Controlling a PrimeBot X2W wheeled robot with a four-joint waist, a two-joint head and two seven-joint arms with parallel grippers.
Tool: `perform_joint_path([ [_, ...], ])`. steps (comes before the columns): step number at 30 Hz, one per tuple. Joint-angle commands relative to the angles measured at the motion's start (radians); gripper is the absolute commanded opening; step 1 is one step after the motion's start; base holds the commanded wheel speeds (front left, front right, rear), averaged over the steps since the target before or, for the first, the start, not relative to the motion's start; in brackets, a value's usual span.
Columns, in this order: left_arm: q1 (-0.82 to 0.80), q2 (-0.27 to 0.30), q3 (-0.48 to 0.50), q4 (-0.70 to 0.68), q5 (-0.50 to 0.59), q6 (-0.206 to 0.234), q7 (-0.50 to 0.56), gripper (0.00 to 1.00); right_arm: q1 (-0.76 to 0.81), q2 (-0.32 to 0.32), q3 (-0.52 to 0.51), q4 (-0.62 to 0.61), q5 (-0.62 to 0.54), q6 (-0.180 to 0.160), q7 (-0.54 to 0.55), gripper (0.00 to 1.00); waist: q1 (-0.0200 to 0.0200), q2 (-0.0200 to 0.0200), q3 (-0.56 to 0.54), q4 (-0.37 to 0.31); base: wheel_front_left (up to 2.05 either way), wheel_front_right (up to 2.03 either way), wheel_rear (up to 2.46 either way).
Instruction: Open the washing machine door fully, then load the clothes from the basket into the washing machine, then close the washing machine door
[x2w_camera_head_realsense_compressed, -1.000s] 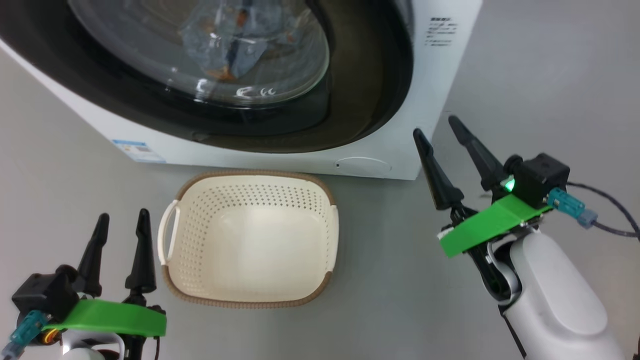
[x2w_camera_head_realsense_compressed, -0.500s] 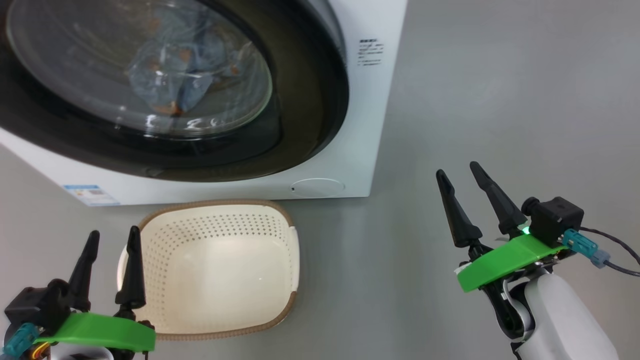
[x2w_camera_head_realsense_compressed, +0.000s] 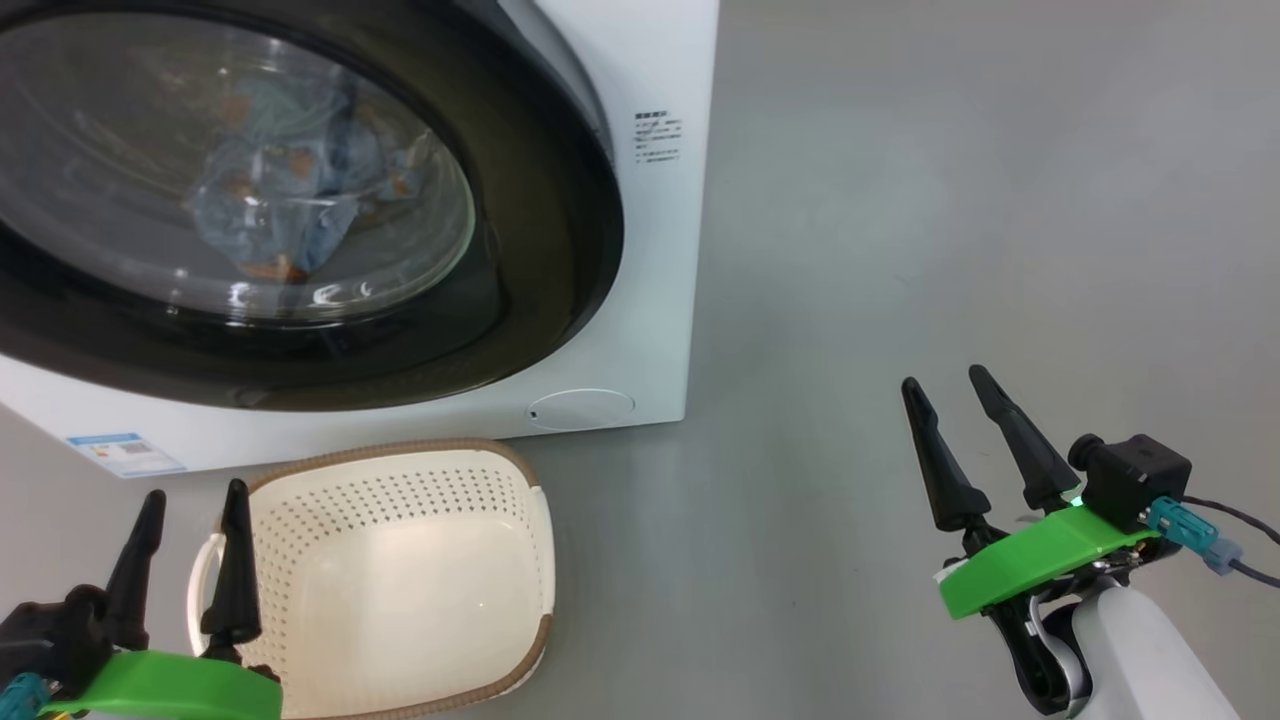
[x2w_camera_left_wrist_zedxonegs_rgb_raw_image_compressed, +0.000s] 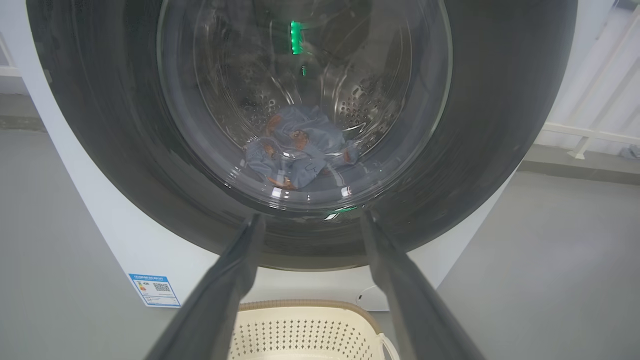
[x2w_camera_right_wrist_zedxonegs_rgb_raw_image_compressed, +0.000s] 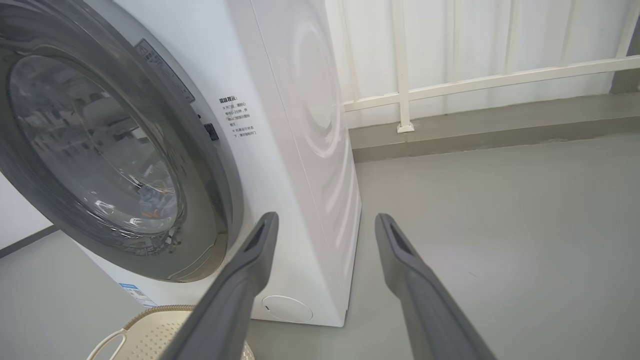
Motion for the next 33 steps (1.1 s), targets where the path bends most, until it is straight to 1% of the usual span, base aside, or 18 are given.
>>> perform_joint_path([
  [1, -0.006, 0.032, 0.041, -0.015, 0.003, -0.002, -0.006, 1.00, 0.010, -0.002, 0.016, -0.031, 0.001, 0.001, -0.005, 1.00, 0.0000, -0.0001, -0.002, -0.008, 0.00, 0.00, 0.00],
  [14, -0.002, 0.039, 0.041, -0.009, 0.009, -0.002, -0.006, 1.00, 0.036, 0.009, -0.006, -0.046, -0.005, 0.001, -0.005, 1.00, 0.0000, -0.0001, -0.002, -0.028, 0.00, 0.00, 0.00],
  [33, -0.016, 0.041, 0.025, -0.003, -0.005, -0.002, -0.006, 1.00, 0.034, 0.016, -0.019, -0.054, -0.010, 0.001, -0.005, 1.00, 0.0000, -0.0001, 0.010, -0.018, 0.00, 0.00, 0.00],
])
